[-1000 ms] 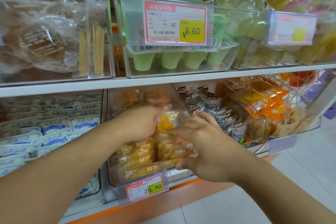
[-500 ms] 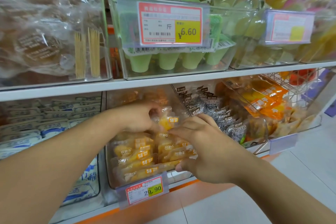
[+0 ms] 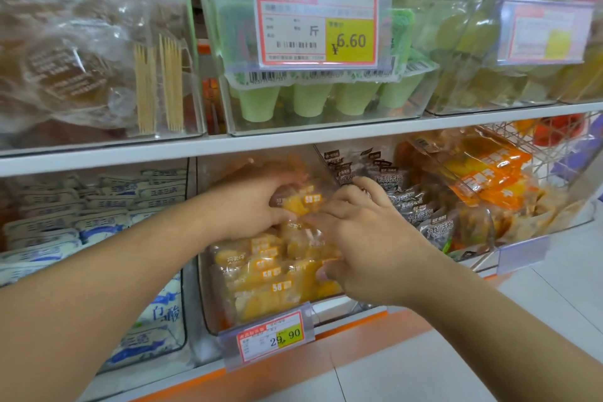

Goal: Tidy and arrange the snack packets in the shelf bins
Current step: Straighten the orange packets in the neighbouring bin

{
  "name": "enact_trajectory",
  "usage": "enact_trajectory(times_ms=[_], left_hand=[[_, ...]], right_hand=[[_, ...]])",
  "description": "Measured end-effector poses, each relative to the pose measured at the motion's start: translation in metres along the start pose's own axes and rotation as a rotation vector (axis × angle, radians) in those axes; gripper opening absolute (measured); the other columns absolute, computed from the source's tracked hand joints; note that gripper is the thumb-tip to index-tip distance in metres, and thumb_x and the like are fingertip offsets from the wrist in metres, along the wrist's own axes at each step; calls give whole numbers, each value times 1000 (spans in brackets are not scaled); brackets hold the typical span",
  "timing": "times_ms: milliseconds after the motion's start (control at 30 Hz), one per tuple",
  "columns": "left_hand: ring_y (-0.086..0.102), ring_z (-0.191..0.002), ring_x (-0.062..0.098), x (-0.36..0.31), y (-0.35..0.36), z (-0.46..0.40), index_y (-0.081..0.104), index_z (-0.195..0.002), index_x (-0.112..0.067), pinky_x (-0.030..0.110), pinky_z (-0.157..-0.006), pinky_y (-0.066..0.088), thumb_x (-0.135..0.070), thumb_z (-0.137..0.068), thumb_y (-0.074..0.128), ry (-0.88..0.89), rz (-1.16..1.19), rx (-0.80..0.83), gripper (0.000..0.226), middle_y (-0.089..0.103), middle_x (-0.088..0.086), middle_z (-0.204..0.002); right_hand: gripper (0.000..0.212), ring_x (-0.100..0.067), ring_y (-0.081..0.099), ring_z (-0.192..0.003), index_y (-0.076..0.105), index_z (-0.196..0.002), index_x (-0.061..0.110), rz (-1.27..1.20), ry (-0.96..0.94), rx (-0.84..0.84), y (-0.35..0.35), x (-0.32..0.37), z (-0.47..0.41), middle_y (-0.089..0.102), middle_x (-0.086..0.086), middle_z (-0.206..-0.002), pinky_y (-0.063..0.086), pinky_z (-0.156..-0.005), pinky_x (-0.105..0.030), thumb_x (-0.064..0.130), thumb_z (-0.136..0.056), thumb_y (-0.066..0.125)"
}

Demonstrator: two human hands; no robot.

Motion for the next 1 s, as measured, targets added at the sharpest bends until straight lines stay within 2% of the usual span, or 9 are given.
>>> enact_trajectory(times_ms=[67, 133, 233, 333, 467, 567, 767, 900, 1000], left_hand=[[44, -142, 14, 5, 8, -1, 48, -150, -33, 23, -115, 30, -46, -102, 55, -40, 80, 137, 51, 44, -9, -158], [31, -150, 11, 4, 9, -2, 43, -154, -32, 28, -124, 19, -49, -106, 40, -79, 183, 211, 51, 34, -10, -164], [38, -143, 6, -8, 18, 2, 46, -153, -28, 19, -114, 22, -47, -108, 39, -87, 243, 315, 50, 40, -10, -161], [29, -151, 11, -10, 31, 4, 37, -158, -30, 24, -120, 17, -56, -105, 39, -90, 165, 366, 59, 33, -11, -165], [41, -145, 11, 3, 24, -2, 44, -152, -35, 22, -115, 28, -49, -106, 42, -119, 275, 176, 48, 44, -13, -157], [56, -131, 17, 15, 8, -10, 53, -145, -32, 30, -110, 42, -44, -105, 47, -123, 83, -30, 43, 56, -7, -150], [61, -117, 19, 18, -3, -23, 66, -132, -30, 24, -94, 44, -32, -105, 52, -223, 84, -73, 31, 64, -6, -138], [59, -84, 7, 22, 4, -30, 73, -97, -33, 19, -70, 40, -24, -95, 68, -242, 114, -7, 10, 67, -16, -97], [58, -79, 0, 25, 2, -28, 72, -89, -30, 19, -66, 40, -30, -90, 76, -237, 143, -45, 3, 64, -22, -86]], right_hand=[[82, -23, 34, -143, 49, -152, 28, 1, 2, 28, 3, 1, 2, 56, 6, -146, 2, -128, -52, 64, -79, 62], [90, -25, 32, -145, 44, -155, 24, -24, 13, -11, 0, 3, 6, 48, 3, -150, 7, -128, -53, 66, -78, 62], [118, -28, 21, -153, 21, -163, 17, -59, 54, -65, -7, -3, 8, 29, -4, -159, 9, -129, -48, 73, -70, 66], [130, -23, -4, -161, 3, -166, 16, -92, 68, -6, -2, -8, 2, 8, 0, -171, -5, -131, -46, 76, -70, 66], [114, -17, -15, -161, 11, -166, 26, -103, 47, 55, 4, -6, 0, 13, 10, -174, -16, -129, -46, 74, -78, 64], [105, -18, -16, -161, 17, -165, 31, -84, 40, 61, 5, -6, 2, 21, 12, -171, -17, -128, -48, 76, -81, 61], [104, -17, -15, -161, 21, -165, 29, -86, 39, 53, 6, -7, 2, 24, 12, -171, -14, -129, -48, 76, -81, 61], [104, -18, -14, -161, 22, -165, 28, -91, 35, 43, 8, -7, 2, 25, 12, -170, -14, -129, -48, 76, -81, 61], [103, -18, -14, -161, 22, -165, 29, -100, 33, 29, 7, -7, 1, 25, 13, -169, -14, -128, -47, 74, -81, 62]])
Point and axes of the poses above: each hand's wrist, its own z-axis away from the middle knuckle, its own y-axis out of the palm, x = y × z, the point moved 10 cm from there along -z, towards the middle knuckle
